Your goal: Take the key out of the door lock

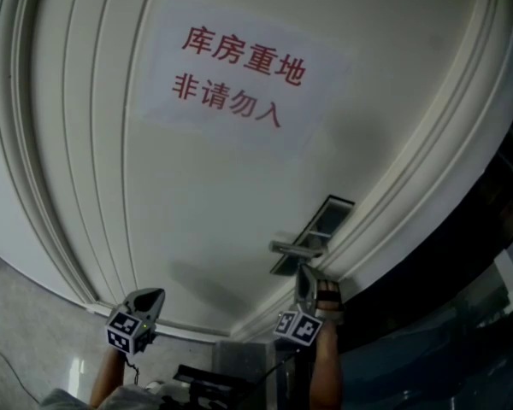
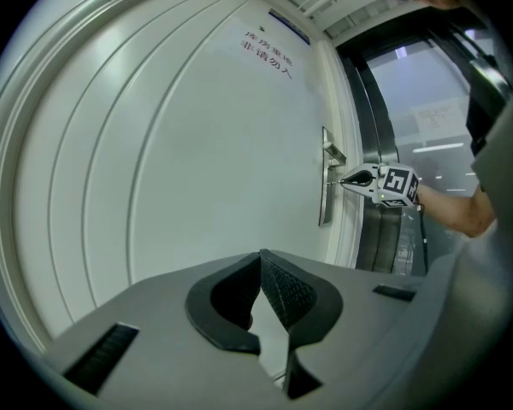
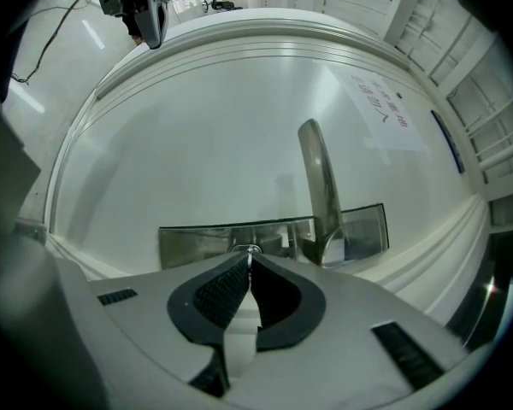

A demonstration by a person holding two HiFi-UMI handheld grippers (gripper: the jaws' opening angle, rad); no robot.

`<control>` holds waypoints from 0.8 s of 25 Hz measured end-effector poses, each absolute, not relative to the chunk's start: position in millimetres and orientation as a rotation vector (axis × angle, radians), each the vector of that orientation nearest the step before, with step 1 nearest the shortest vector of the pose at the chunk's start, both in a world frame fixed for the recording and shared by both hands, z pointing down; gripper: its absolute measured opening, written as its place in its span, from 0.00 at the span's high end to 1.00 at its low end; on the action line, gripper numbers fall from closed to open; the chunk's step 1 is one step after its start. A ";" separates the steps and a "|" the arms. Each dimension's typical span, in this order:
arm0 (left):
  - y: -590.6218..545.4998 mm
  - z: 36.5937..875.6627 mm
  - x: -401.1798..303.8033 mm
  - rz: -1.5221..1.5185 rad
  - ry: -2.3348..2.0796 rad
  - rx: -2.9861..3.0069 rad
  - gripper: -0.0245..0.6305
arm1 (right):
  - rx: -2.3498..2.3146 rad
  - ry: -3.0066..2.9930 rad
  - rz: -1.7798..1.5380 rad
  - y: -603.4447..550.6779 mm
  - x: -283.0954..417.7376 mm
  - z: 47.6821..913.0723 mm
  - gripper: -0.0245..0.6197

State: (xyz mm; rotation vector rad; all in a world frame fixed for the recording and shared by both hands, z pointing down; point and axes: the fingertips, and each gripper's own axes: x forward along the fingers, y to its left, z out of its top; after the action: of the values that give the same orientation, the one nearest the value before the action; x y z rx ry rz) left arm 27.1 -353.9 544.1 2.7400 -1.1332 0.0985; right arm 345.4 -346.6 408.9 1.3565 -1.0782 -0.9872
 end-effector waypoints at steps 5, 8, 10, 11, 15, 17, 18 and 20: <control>-353.6 543.5 27.3 0.092 -1.132 2.744 0.96 | 1.358 -1.086 -0.991 -344.7 344.2 409.1 0.93; -352.7 543.7 27.3 0.093 -1.132 2.747 0.96 | 1.359 -1.086 -0.996 -342.9 343.5 408.8 0.93; -351.5 543.4 27.7 0.094 -1.130 2.748 0.96 | 1.359 -1.087 -0.993 -342.0 343.3 408.8 0.93; -350.9 543.2 27.8 0.093 -1.128 2.749 0.96 | 1.358 -1.087 -0.990 -341.0 343.5 409.1 0.93; -348.7 544.1 27.4 0.095 -1.125 2.748 0.96 | 1.354 -1.081 -0.991 -336.6 343.8 408.8 0.93; -347.8 543.5 27.9 0.094 -1.123 2.750 0.96 | 1.357 -1.083 -0.987 -334.6 343.9 409.5 0.93; -347.2 543.1 28.0 0.094 -1.121 2.752 0.96 | 1.358 -1.085 -0.983 -333.5 343.9 410.4 0.93; -346.0 542.8 27.8 0.097 -1.120 2.755 0.96 | 1.360 -1.084 -0.987 -330.6 342.4 410.1 0.93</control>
State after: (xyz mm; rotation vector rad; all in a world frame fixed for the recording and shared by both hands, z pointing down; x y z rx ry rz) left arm 27.8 -346.0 542.8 2.7545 -1.1198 0.0971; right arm 342.4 -330.6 410.1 1.3601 -1.0837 -0.9870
